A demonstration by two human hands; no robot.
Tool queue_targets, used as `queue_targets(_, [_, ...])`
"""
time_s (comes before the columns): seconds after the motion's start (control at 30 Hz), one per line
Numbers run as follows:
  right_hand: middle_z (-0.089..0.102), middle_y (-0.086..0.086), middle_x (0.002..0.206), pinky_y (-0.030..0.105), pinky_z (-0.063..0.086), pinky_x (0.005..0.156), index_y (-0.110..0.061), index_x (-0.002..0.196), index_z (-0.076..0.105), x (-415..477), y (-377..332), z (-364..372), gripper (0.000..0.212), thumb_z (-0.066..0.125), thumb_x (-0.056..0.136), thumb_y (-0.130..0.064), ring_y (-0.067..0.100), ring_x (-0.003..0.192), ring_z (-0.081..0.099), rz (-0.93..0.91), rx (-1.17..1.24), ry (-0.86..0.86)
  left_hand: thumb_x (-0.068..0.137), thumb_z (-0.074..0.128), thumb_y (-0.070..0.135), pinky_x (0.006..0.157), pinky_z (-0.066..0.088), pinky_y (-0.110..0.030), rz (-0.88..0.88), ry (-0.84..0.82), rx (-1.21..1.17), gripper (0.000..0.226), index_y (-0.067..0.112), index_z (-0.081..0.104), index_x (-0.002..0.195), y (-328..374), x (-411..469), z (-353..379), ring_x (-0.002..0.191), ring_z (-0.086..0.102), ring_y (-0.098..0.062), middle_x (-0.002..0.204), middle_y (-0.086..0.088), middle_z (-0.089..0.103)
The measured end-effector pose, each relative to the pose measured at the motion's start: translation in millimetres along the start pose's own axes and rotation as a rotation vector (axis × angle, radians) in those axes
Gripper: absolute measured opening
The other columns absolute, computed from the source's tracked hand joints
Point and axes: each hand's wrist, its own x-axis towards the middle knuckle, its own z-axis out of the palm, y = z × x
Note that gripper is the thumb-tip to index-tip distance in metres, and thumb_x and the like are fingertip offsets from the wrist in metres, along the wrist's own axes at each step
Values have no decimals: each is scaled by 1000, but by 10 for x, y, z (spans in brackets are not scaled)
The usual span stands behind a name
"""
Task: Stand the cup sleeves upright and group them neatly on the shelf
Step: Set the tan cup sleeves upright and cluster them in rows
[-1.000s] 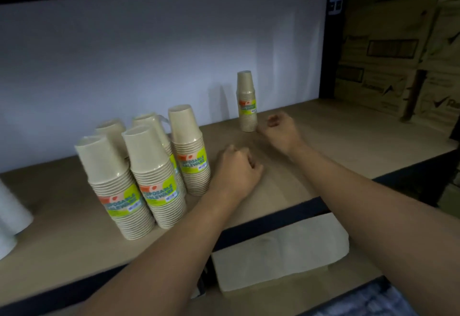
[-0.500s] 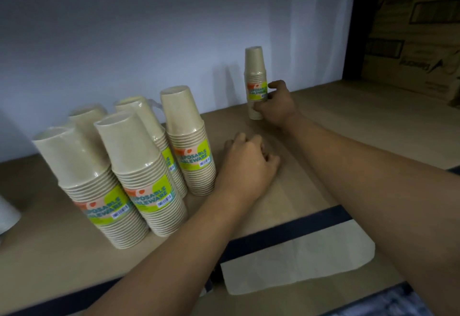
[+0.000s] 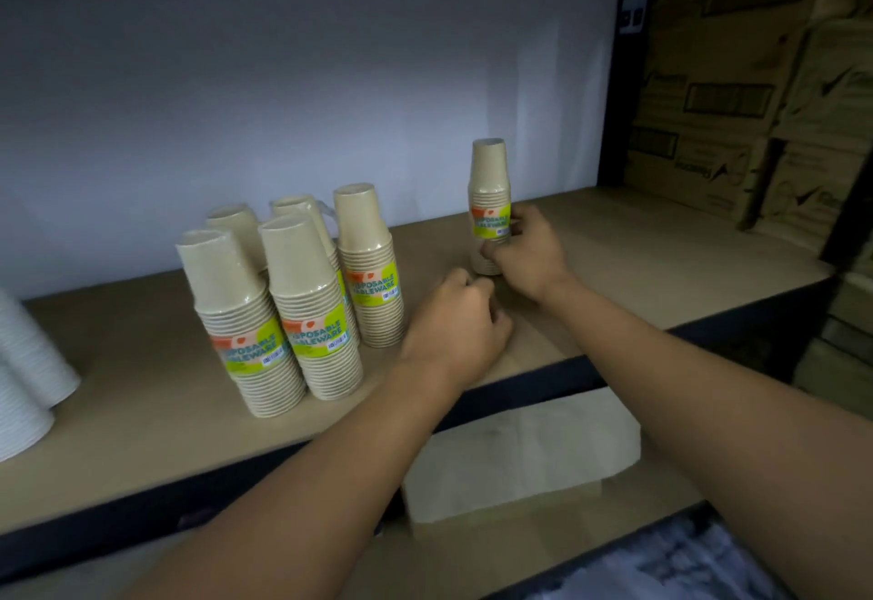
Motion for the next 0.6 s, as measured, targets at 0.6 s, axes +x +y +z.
queue_targets(0.6, [66, -1, 113, 41, 54, 93, -27, 115, 54, -1739, -712, 142, 50, 80, 73, -23, 14, 102, 65, -66, 159, -79, 83, 53, 41, 72, 50, -39, -86, 204, 22, 22, 21, 61, 78, -689, -1617, -1223, 84, 59, -19, 84, 5, 60])
